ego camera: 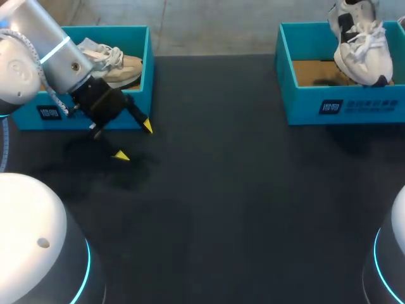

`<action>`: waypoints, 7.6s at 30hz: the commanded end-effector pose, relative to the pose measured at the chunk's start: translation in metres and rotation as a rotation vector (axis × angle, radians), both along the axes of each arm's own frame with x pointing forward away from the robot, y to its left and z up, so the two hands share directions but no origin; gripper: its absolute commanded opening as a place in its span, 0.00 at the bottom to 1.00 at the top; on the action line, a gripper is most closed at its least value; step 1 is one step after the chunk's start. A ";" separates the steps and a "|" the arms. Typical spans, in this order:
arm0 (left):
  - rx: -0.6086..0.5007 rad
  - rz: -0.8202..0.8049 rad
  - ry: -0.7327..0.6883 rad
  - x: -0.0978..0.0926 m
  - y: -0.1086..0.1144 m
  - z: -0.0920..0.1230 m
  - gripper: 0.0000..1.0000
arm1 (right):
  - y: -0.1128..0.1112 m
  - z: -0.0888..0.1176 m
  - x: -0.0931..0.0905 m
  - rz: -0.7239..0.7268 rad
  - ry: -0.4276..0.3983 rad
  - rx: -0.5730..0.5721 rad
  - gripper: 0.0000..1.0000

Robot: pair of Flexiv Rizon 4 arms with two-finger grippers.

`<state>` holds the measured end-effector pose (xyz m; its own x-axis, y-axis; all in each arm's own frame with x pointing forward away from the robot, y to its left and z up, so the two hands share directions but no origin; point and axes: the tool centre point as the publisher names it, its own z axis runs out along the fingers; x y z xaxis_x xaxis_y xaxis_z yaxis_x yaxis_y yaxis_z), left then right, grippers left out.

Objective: Take the shoe out of the shoebox, open the shoe tongue, remove and reinsert the insole, then place the shoe into the shoebox

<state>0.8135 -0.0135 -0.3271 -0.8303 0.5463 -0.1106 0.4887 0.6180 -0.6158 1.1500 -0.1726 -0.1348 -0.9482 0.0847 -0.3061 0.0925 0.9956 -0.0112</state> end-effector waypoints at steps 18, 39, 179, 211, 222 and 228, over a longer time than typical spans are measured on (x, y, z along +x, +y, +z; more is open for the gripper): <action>0.002 0.001 -0.001 -0.001 0.000 0.000 1.00 | -0.015 -0.005 0.036 -0.019 0.008 0.020 0.00; 0.002 0.001 -0.001 -0.001 0.000 0.000 1.00 | -0.080 -0.026 0.044 -0.468 0.044 0.086 0.00; 0.002 0.001 -0.001 -0.001 0.000 0.000 1.00 | -0.161 -0.166 -0.072 -1.577 -0.002 0.214 0.00; 0.002 0.001 -0.001 -0.001 0.000 0.000 1.00 | -0.170 -0.171 -0.088 -1.590 -0.023 0.206 0.00; 0.002 0.001 -0.001 -0.001 0.000 0.000 1.00 | -0.168 -0.184 -0.101 -1.594 -0.021 0.180 0.00; 0.002 0.001 -0.001 -0.001 0.000 0.000 1.00 | -0.170 -0.189 -0.110 -1.609 -0.007 0.175 0.00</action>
